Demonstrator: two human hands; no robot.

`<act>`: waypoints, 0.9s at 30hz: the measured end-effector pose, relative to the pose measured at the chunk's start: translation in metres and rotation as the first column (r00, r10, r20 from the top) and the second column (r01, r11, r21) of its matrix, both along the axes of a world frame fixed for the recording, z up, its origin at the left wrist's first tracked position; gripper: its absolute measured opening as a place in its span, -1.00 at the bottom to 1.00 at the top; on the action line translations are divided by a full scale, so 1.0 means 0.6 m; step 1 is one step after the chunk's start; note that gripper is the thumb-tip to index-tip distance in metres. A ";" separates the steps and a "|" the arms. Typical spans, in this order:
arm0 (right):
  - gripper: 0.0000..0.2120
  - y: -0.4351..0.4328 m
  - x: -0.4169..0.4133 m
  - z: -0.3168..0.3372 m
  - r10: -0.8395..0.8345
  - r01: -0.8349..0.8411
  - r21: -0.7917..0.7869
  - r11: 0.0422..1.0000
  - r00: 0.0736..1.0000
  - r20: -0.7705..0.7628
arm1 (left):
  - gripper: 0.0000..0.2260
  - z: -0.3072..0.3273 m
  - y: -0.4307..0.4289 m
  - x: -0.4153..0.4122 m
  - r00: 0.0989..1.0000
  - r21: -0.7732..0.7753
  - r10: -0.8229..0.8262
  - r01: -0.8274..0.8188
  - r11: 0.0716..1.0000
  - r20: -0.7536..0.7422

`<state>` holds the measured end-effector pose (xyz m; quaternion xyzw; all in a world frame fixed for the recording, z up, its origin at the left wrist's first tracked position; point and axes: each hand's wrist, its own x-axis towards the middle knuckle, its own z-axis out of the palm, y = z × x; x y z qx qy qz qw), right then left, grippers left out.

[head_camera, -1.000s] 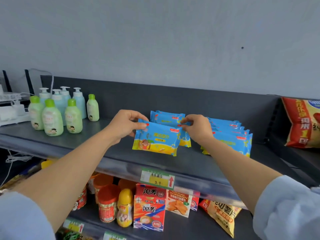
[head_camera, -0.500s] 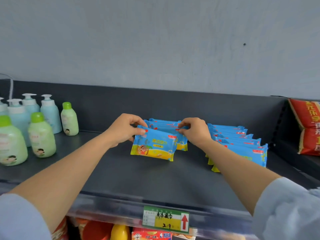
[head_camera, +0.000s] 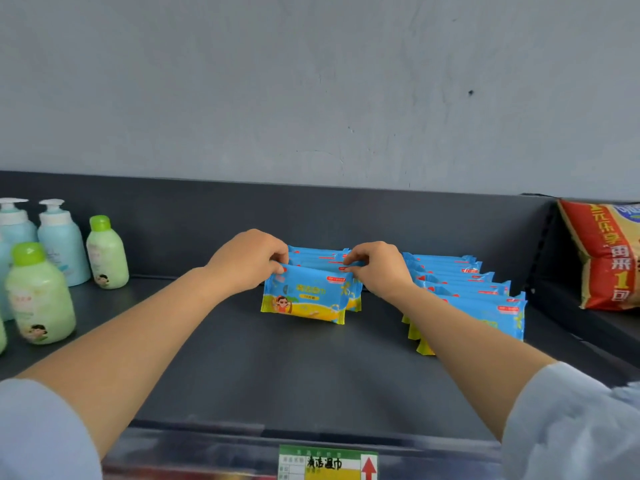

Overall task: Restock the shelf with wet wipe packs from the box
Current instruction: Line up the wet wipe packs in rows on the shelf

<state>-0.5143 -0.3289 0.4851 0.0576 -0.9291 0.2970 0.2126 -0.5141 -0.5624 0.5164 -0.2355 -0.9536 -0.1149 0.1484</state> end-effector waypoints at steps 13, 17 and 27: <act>-0.79 0.000 -0.001 -0.007 -0.016 0.015 0.059 0.998 1.000 0.023 | -0.90 -0.015 0.017 -0.027 0.988 -0.310 0.059 -0.101 0.945 -0.142; -0.78 -0.003 -0.002 -0.010 -0.037 0.036 0.115 0.993 0.999 0.010 | -0.90 -0.020 0.022 -0.027 0.985 -0.339 0.075 -0.124 0.932 -0.154; -0.59 -0.010 0.010 -0.016 -0.071 0.057 0.371 0.927 0.997 0.025 | -0.88 -0.027 0.029 -0.025 0.977 -0.346 0.085 -0.150 0.926 -0.197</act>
